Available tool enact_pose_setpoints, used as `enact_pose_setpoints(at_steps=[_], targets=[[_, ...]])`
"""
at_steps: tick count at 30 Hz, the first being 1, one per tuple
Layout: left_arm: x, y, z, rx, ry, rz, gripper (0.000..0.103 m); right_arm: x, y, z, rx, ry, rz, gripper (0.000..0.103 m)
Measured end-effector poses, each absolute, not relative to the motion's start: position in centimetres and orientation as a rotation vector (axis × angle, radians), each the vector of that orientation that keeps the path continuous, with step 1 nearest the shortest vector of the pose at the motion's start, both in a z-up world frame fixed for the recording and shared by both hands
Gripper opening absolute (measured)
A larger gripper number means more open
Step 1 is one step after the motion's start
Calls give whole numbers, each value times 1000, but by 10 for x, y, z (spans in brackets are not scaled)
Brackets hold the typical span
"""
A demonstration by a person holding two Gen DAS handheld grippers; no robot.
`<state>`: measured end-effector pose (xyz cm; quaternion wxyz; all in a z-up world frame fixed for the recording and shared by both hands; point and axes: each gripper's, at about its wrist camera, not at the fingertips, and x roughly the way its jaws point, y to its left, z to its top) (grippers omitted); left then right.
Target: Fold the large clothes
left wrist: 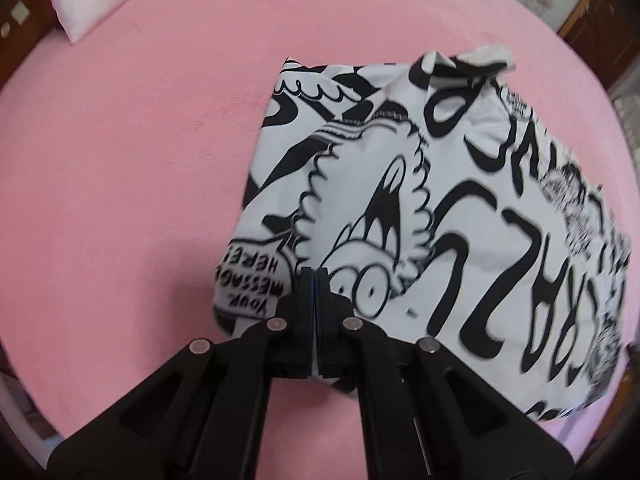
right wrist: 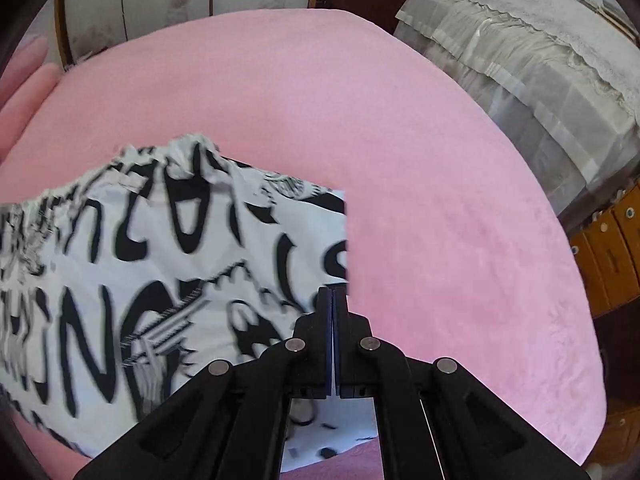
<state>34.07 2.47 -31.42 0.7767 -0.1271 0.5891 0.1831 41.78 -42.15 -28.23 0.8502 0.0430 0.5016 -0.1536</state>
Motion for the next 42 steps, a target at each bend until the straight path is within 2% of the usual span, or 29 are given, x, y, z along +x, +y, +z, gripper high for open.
enact_pose_setpoints(at_steps=[8,13,16,22,25,33,35,37,38,42], targets=[[292,32,-318,-382,1309,468,1,451,-313,-278,297,1074,43,0],[247,57,-348,-467,1456,589,1,475,-248,-288,364,1106,170,0],[221,71,-346,-641,1373,549,1,482,-224,-299,338,1147,173,0],[207,61,-319,-678,1277,419,1,486,-221,-344,451,1263,115,0],[201,57,-309,-717,1246,374,1,487,-222,-348,482,1283,90,0],[234,72,-303,-840,1233,264,3,504,-184,-362,281,1377,20,0],[231,75,-304,-875,1240,252,16,505,-181,-362,287,1398,11,0],[245,73,-321,-922,1237,256,65,502,-176,-359,246,1404,-5,0],[256,70,-331,-946,1220,260,69,501,-172,-358,214,1397,-7,0],[270,77,-349,-1050,1169,236,69,500,-156,-360,154,1380,-44,0]])
